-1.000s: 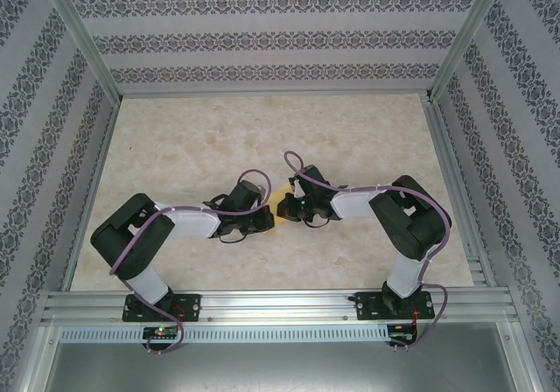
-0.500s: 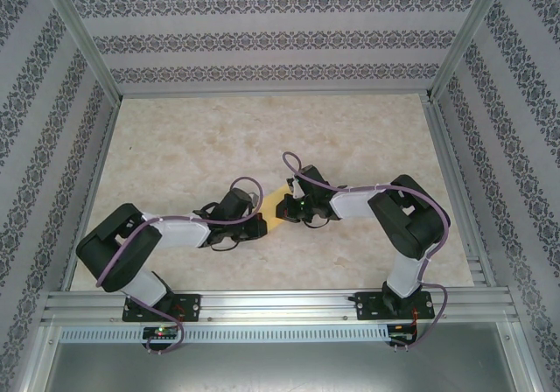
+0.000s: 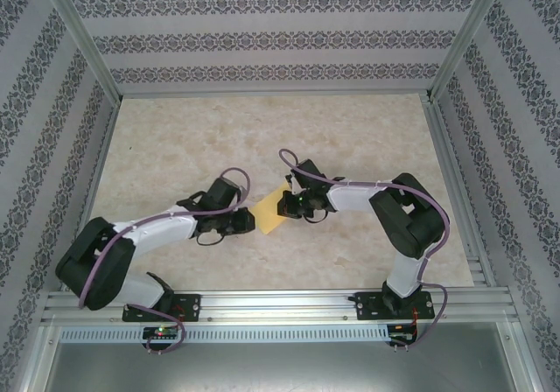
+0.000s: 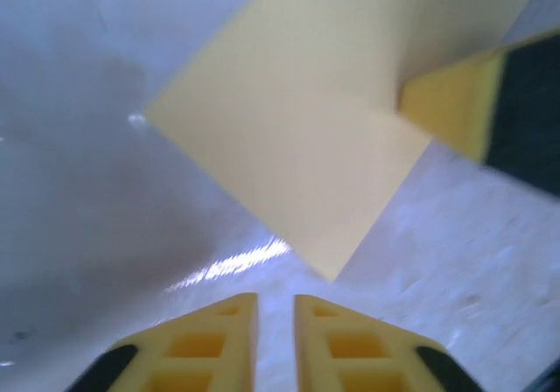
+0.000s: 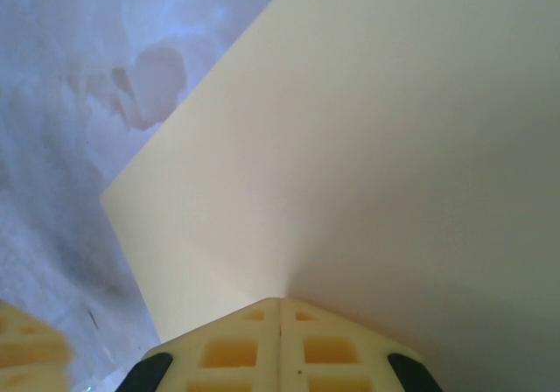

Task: Fold a paper plane with a square sheet of paper (pick it up from the middle)
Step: First fold in half a square sheet of paper at the center of the table, then rotate the square sheet of paper at the center of the table.

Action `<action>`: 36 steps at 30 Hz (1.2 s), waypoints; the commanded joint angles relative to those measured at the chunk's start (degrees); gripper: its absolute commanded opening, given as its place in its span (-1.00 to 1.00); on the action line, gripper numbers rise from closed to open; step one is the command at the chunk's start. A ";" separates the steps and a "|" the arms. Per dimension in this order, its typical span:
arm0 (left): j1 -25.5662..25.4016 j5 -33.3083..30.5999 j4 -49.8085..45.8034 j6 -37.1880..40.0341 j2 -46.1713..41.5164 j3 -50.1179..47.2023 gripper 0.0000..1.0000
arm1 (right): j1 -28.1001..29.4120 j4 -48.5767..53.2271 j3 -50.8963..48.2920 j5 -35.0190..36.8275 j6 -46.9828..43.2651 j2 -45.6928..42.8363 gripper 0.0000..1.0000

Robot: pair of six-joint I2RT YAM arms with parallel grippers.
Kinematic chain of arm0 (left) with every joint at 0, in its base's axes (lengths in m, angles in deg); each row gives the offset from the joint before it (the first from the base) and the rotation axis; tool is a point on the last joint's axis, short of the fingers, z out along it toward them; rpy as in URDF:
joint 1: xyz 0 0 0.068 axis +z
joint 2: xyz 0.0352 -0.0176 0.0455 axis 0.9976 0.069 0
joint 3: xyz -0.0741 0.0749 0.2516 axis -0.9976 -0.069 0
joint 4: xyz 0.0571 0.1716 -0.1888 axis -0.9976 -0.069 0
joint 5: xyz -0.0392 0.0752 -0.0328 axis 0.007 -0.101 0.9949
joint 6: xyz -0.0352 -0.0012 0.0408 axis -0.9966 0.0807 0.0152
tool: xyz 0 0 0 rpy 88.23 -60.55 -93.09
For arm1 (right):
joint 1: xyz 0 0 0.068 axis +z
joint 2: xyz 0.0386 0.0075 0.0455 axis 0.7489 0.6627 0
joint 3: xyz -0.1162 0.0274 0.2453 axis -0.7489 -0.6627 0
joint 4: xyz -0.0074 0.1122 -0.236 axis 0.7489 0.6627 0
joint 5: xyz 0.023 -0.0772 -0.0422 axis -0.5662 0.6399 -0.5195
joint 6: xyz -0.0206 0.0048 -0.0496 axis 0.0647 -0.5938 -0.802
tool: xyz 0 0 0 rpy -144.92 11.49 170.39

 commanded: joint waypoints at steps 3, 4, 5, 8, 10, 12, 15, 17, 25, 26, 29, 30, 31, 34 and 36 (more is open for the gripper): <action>8.97 -0.90 -6.24 2.22 -6.01 3.92 -0.21 | 3.30 9.33 7.35 8.80 -1.87 -2.70 -1.00; 10.95 -0.70 -6.50 2.21 -6.48 4.00 -0.16 | 4.12 10.17 8.47 9.97 -1.58 -2.40 -1.00; 12.94 -0.57 -6.83 2.12 -6.68 4.12 -0.11 | 4.99 11.00 9.56 11.11 -1.08 -1.82 -1.00; 17.17 0.19 -7.34 1.90 -6.62 4.43 0.02 | 7.26 15.26 14.13 15.43 0.65 1.14 -0.89; 18.98 0.68 -7.67 2.01 -6.04 4.78 0.07 | 8.84 17.28 16.60 17.55 1.44 3.26 -0.81; 20.42 0.85 -7.75 1.86 -5.32 5.02 0.11 | 9.94 18.36 18.82 18.08 2.06 5.38 -0.80; 22.52 1.51 -7.37 1.67 -4.06 5.45 0.14 | 11.20 19.52 21.90 17.39 2.43 8.66 -0.80; 23.53 2.05 -7.06 1.67 -3.04 5.86 0.16 | 11.98 19.38 23.57 16.12 2.52 10.59 -0.81; 24.54 2.78 -7.14 2.54 -0.40 7.13 0.17 | 14.41 20.72 28.29 14.28 2.20 15.95 -0.82; 24.53 2.78 -7.15 2.66 -0.37 7.14 0.17 | 14.59 21.38 28.14 14.21 1.73 16.07 -0.83; 24.53 2.48 -7.32 2.85 -0.55 6.93 0.17 | 14.95 22.82 25.30 12.42 -2.46 15.30 -0.83; 24.53 2.49 -7.41 2.89 -0.68 6.72 0.17 | 14.95 24.07 23.87 11.70 -5.32 14.68 -0.82; 24.53 2.56 -7.40 2.89 -0.78 6.53 0.18 | 14.95 25.48 22.47 11.57 -8.14 13.95 -0.82; 24.55 2.88 -7.24 2.90 -1.37 5.95 0.18 | 13.67 30.95 17.25 13.13 -16.86 10.92 -0.81; 24.53 3.41 -6.85 2.73 -1.67 5.28 0.18 | 11.69 33.24 14.00 14.78 -20.76 7.66 -0.80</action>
